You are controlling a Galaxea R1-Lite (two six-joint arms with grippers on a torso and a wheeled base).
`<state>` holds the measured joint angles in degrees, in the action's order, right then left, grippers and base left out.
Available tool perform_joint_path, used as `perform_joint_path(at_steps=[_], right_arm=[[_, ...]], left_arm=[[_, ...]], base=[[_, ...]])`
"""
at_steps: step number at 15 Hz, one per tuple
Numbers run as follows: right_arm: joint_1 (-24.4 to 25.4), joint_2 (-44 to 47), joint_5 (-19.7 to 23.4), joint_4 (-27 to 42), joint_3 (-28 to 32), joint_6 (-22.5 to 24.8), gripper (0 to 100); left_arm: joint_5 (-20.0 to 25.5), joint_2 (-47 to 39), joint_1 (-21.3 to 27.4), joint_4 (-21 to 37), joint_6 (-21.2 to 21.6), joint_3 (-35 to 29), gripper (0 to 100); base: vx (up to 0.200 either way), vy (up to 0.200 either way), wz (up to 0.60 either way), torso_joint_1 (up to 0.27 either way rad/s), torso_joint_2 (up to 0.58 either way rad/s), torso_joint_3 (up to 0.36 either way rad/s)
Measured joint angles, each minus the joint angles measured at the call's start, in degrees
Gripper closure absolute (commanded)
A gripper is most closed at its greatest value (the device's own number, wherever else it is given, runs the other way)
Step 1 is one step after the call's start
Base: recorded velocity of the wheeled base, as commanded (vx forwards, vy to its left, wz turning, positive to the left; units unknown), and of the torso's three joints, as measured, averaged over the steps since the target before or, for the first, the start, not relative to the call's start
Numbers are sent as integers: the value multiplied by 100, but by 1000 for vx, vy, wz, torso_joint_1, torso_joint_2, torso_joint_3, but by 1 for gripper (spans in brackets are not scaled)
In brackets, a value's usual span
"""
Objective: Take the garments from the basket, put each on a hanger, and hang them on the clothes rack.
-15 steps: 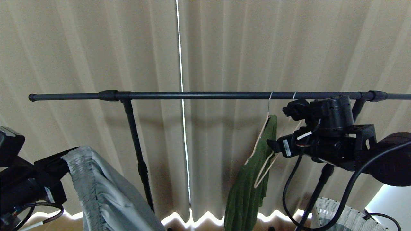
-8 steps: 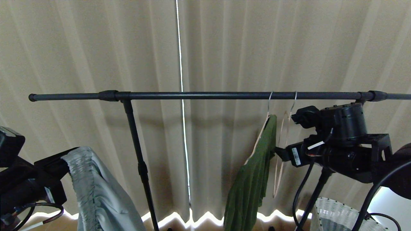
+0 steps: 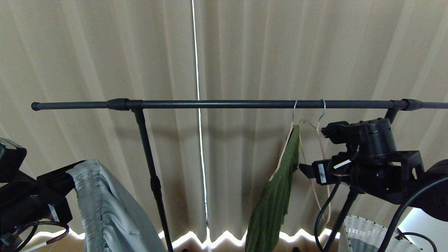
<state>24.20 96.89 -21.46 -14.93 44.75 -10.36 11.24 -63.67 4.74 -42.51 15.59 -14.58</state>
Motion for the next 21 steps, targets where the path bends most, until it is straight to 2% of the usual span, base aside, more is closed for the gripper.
perform_joint_path(at_steps=[6,7,17,21], right_arm=[[-88,38,-16,22,-11,-1,0],[-99,35,-20,29,-32,0,100],[-234,-161,-40,27,-197,29,100],[-425,-522,-38,-55,-330,334,100]], left_arm=[[0,4,0,0,2,0,100],[0,6,0,0,4,0,100],[0,39,0,0,6,0,100],[2,41,0,0,6,33,100]], base=[[0,0,0,0,0,0],[0,0,0,0,0,0],[0,0,0,0,0,0],[0,0,0,0,0,0]])
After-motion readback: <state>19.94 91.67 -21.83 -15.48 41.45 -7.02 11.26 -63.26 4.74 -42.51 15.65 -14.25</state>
